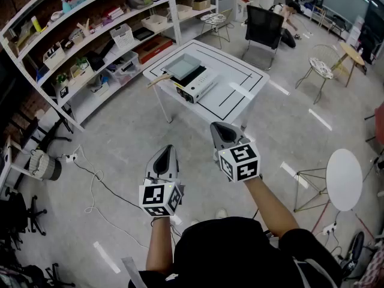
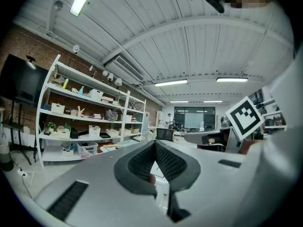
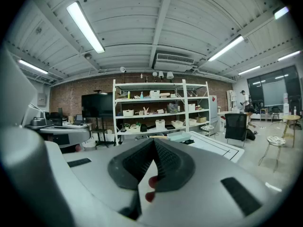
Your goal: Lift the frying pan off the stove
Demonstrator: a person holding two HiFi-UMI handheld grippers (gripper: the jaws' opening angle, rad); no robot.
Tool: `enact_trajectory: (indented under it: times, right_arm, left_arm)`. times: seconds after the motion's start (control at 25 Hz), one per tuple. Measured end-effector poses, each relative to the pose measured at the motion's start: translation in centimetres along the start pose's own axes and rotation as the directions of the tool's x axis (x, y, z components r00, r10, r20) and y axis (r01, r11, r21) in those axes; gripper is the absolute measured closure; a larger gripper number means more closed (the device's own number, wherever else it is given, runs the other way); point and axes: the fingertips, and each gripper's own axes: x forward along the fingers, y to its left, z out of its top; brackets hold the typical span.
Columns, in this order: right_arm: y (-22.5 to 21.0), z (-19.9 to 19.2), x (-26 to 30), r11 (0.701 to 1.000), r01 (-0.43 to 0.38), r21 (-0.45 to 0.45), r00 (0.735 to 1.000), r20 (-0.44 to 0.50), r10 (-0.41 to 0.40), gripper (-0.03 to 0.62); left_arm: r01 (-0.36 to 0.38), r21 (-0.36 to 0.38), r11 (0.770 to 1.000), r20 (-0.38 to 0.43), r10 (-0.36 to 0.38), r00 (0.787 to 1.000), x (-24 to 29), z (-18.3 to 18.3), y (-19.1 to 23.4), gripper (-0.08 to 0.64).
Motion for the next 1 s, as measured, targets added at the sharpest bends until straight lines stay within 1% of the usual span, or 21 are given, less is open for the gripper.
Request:
enact_trajectory:
  times: [0.32, 0.52, 0.72, 1.0]
  right_arm:
    - [-0.4, 0.1, -0.4, 1.0, -0.005, -0.003, 1.0, -0.002, 0.005, 0.591]
    - [-1.0, -0.2, -0.8, 1.0, -0.015, 0.023, 1.0, -0.016, 0.015, 0.591]
    - [-1.5, -0.8, -1.0, 0.999, -0.037, 0.029, 0.998, -0.046, 0.039, 0.591]
    - [-3.1, -2.4, -1.2, 0.997, -0.057, 0.052, 0.996, -0.06, 0.061, 0.591]
  left_arm:
    - [0.006, 0.01, 1.0, -0.002, -0.006, 1.0, 0.4, 0.3, -0.8, 0.552]
    - [0.003, 0.008, 1.0, -0.002, -0.003, 1.0, 0.7, 0.2, -1.6, 0.552]
    - [-0.008, 0.004, 1.0, -0.011, 0.008, 1.0, 1.0, -0.1, -2.3, 0.552]
    - [-0.035, 0.018, 0.999, -0.01, 0.035, 0.999, 1.1, -1.2, -3.9, 0.552]
